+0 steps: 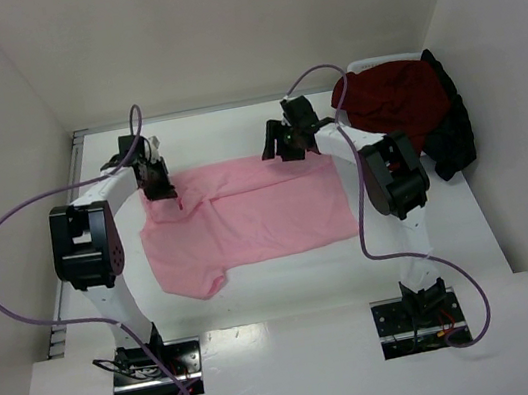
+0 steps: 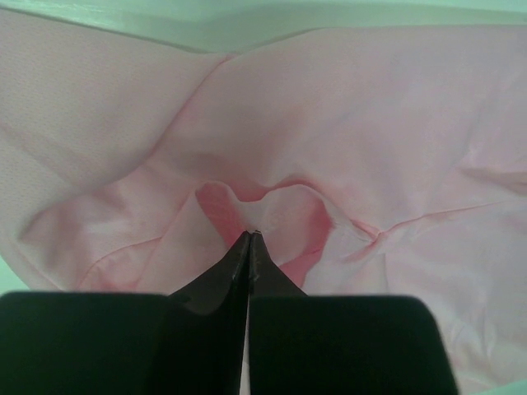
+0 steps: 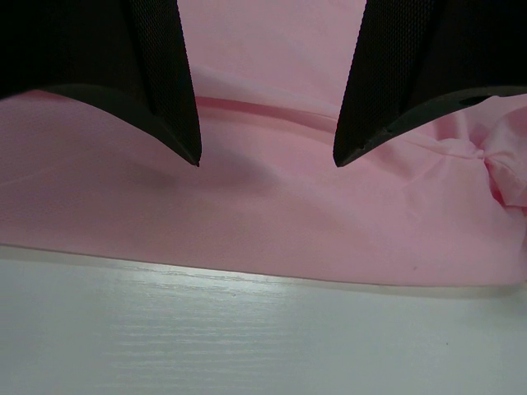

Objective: Fold and stack the t-shirts
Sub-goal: Fold the flattened tshirt in 1/3 of the way

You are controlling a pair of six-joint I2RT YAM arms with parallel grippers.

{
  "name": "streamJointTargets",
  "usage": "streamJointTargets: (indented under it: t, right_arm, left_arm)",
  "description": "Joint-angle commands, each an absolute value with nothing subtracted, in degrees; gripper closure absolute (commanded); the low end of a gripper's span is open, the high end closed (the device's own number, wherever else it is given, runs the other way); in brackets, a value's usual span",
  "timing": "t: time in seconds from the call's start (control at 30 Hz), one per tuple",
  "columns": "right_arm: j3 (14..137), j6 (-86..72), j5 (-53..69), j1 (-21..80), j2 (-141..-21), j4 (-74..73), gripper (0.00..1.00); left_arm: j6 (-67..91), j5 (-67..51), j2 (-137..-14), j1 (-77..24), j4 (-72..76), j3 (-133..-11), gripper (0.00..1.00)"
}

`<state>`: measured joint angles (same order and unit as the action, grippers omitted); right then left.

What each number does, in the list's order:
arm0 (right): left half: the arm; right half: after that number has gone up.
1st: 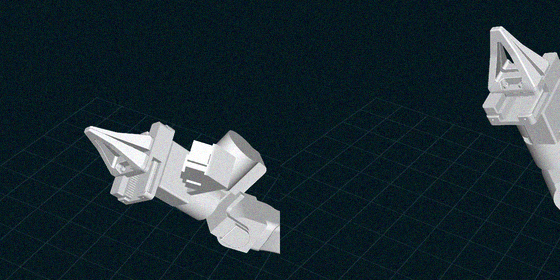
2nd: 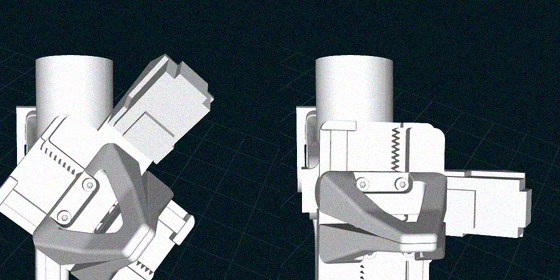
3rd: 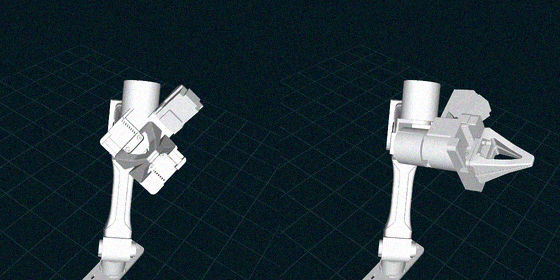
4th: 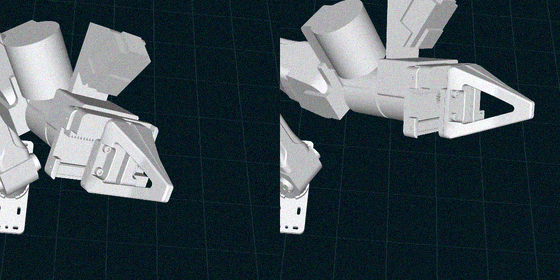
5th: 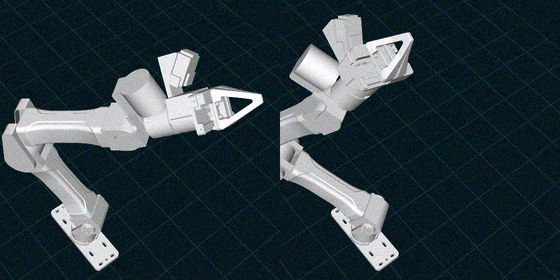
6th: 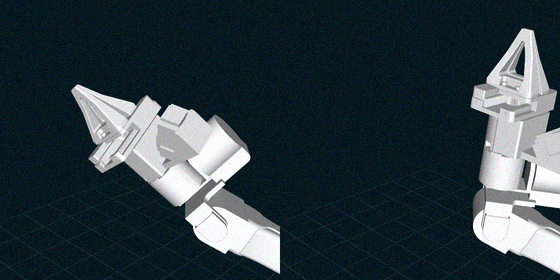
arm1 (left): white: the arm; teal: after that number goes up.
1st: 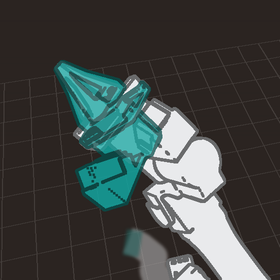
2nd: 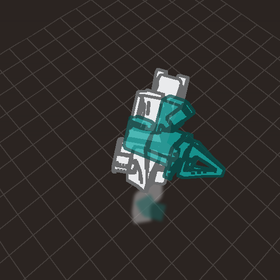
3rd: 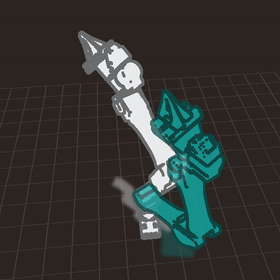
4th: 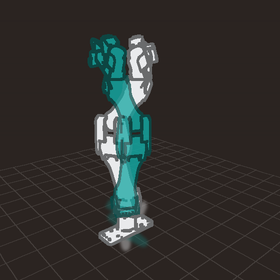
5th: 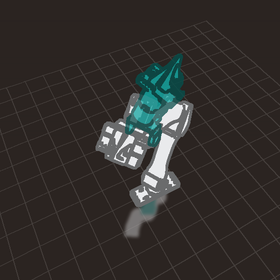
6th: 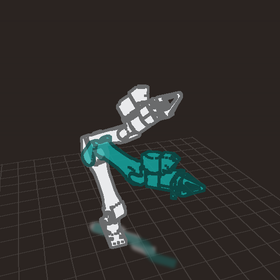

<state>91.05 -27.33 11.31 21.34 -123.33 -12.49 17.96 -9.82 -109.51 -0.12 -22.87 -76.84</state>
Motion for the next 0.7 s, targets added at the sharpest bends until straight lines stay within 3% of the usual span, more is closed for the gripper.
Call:
streamJointTargets:
  t: [0.0,0.53,0.6,0.67]
  right_arm:
    - [89.82,-26.54,10.99,21.01,-119.88,-9.05,0.29]
    - [88.24,-28.12,10.46,21.01,-119.36,-8.44,0.29]
    - [88.24,-28.12,10.46,21.01,-119.36,-8.44,0.29]
    - [88.24,-28.65,10.46,21.01,-119.36,-8.44,0.29]
  left_arm:
    - [16.61,-12.39,-106.62,0.00,-23.99,-76.29,1.00]
    - [14.33,-18.45,-95.90,0.00,-32.86,-65.13,1.00]
    - [14.33,-20.74,-95.37,0.00,-35.15,-62.94,0.87]
    - [13.62,-21.45,-95.36,0.00,-37.51,-62.40,0.65]
